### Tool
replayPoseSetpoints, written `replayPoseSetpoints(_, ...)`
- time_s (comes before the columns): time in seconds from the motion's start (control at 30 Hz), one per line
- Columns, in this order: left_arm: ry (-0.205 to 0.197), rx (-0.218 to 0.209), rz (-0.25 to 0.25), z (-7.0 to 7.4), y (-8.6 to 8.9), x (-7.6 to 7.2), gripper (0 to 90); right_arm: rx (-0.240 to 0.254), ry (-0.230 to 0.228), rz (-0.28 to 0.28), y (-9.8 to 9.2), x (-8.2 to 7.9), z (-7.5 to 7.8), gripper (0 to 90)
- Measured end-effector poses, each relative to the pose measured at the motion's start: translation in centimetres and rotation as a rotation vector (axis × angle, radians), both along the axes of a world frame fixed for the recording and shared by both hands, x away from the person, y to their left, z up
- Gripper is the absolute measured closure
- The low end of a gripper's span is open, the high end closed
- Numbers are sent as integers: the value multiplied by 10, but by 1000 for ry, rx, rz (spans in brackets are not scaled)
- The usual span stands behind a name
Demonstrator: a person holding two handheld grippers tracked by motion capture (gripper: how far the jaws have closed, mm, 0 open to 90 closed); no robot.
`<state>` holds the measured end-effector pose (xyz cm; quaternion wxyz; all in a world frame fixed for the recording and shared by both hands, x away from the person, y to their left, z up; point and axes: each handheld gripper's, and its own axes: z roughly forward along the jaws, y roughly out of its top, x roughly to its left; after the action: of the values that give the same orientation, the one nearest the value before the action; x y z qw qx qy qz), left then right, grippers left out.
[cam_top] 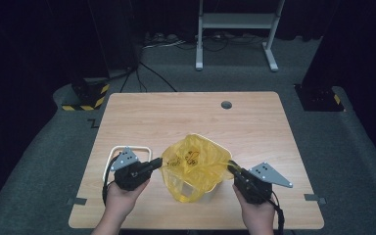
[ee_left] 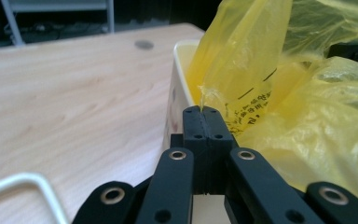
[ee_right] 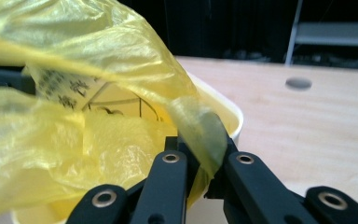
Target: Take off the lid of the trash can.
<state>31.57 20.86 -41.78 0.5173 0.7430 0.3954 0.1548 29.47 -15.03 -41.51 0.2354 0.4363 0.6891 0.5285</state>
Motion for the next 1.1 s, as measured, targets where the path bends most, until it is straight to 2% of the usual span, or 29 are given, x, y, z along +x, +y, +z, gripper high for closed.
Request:
replayPoseSetpoints(0.07, 16, -4, 1, -6, -1, 1, 898, -8, 8, -3, 1, 0, -4, 881)
replayPoseSetpoints(0.17, 14, 15, -7, -8, -3, 0, 895, -22, -1, -1, 2, -2, -4, 860)
replayPoseSetpoints(0.23, 22, -19, -8, -6, -2, -2, 814, -24, -12, 3, 1, -7, -3, 801)
replayPoseSetpoints(0.3, 25, -60, 2, -4, 1, -5, 674, -19, -21, 4, 0, -12, -1, 739)
replayPoseSetpoints(0.33, 19, -75, 12, -3, 3, -7, 586, 1, -29, 0, -3, -16, 3, 698)
replayPoseSetpoints(0.37, 8, -102, 29, -1, 6, -11, 554, 9, -36, -4, -5, -17, 5, 685)
replayPoseSetpoints(0.4, 8, -102, 29, -1, 6, -11, 540, 9, -36, -4, -5, -17, 5, 685)
replayPoseSetpoints(0.53, 4, -149, 56, -3, 8, -20, 502, 28, -64, -14, -6, -26, 13, 637)
replayPoseSetpoints(0.67, 20, -160, 18, -7, 1, -26, 524, 30, -74, 2, 0, -31, 15, 623)
replayPoseSetpoints(0.8, 43, -156, -12, -11, -4, -27, 600, 27, -68, 11, 7, -30, 12, 610)
replayPoseSetpoints(0.87, 46, -148, -14, -12, -4, -27, 669, 11, -69, 15, 8, -32, 10, 607)
replayPoseSetpoints(1.03, 48, -127, -9, -16, -3, -24, 830, 9, -49, 12, 4, -34, 5, 595)
replayPoseSetpoints(1.1, 39, -101, -10, -16, -5, -25, 897, 2, -33, 11, 2, -34, 0, 597)
